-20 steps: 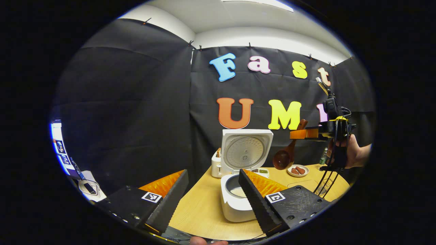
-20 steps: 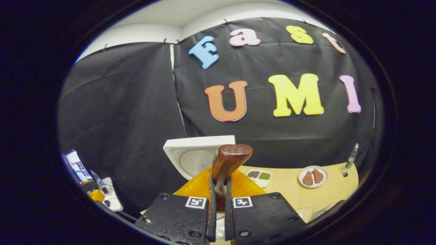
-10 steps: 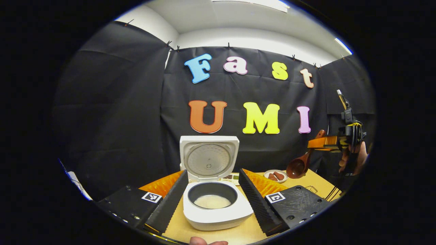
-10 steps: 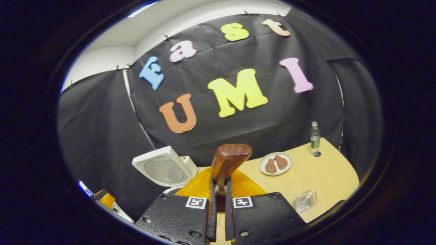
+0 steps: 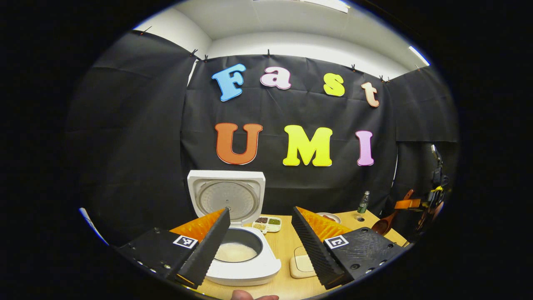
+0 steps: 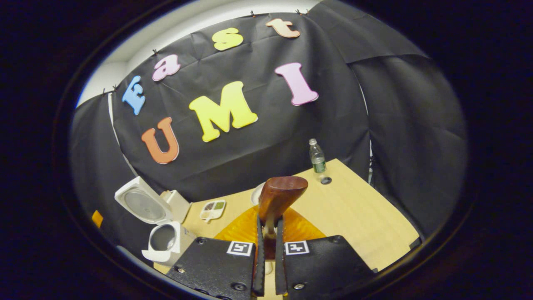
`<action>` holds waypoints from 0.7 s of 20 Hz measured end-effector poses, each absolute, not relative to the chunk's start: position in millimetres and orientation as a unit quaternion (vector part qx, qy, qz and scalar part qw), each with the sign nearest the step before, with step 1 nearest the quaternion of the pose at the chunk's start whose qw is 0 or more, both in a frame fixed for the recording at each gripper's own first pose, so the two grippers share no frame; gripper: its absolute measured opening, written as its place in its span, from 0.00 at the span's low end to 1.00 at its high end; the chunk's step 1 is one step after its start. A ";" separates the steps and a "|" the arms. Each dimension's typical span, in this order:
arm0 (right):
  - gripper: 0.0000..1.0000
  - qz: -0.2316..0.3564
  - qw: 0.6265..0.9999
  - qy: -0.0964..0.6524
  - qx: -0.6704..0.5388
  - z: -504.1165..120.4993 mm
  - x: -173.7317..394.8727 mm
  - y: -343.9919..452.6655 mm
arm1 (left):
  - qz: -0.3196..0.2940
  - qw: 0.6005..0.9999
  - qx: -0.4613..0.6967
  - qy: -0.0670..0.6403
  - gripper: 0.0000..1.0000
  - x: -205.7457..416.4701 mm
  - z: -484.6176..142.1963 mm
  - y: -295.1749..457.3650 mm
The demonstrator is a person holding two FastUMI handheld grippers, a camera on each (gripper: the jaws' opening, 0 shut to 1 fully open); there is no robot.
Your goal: Close the left gripper, press the button to open the rice cooker; take a wooden spoon from the chopstick holder with the right hand, scoop a spoonful of rice and pour it into the rice cooker, then put the wooden spoon back into the chopstick holder.
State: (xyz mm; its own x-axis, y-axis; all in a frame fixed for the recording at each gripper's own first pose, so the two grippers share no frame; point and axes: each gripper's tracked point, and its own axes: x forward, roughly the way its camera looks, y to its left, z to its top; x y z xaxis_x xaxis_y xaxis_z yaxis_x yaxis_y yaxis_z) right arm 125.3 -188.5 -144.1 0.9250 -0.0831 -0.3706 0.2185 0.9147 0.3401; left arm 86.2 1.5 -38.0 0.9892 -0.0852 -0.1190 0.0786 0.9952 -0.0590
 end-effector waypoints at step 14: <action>0.15 -0.060 0.943 0.258 0.202 -282.5 167.9 -212.8 | -0.013 0.994 -0.004 0.112 0.95 88.0 -37.4 -39.0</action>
